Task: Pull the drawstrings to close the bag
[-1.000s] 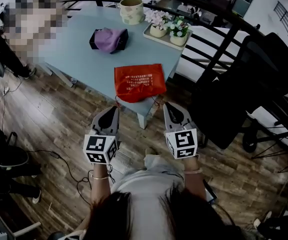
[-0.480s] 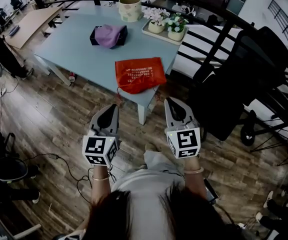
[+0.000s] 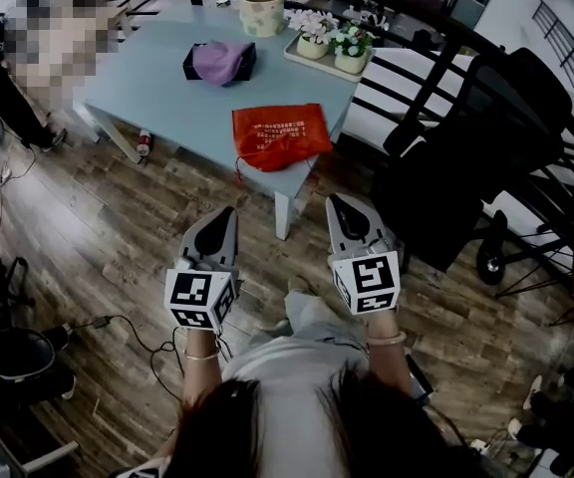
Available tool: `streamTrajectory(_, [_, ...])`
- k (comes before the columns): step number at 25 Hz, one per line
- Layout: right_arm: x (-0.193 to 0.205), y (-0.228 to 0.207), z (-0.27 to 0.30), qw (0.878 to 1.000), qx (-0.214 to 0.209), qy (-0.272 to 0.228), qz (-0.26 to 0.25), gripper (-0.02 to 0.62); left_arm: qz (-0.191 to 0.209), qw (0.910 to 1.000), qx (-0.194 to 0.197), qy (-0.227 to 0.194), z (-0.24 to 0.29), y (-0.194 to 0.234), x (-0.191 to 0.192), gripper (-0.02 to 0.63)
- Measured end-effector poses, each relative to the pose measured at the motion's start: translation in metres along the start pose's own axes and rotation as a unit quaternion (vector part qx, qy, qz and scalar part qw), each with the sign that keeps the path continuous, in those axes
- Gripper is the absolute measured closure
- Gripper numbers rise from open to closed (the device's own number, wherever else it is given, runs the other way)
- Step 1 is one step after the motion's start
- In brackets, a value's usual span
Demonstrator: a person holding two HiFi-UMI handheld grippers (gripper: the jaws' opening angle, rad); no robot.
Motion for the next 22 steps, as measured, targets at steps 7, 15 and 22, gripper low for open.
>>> streamTrajectory(7, [-0.001, 0.012, -0.024, 1.0, -0.002, 0.003, 0.004, 0.57, -0.003, 1.0, -0.002, -0.002, -0.025, -0.011, 0.001, 0.585])
streamTrajectory(15, [0.003, 0.024, -0.038, 1.0, -0.011, 0.019, 0.01, 0.569, -0.004, 0.9999, -0.01, -0.004, -0.049, -0.016, 0.003, 0.586])
streamTrajectory(22, [0.006, 0.034, -0.048, 0.999, -0.024, 0.021, 0.008, 0.57, -0.01, 0.9997, -0.022, -0.009, -0.069, -0.018, 0.006, 0.584])
Point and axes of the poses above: the fingertips, and each gripper's own axes: z forward along the fingers, y to its left, x out of its underside, the point moved 6 cm from there along -z, backward along the fingers, and after that the axes turned 12 degrees about -y, right-handed, at the moved point
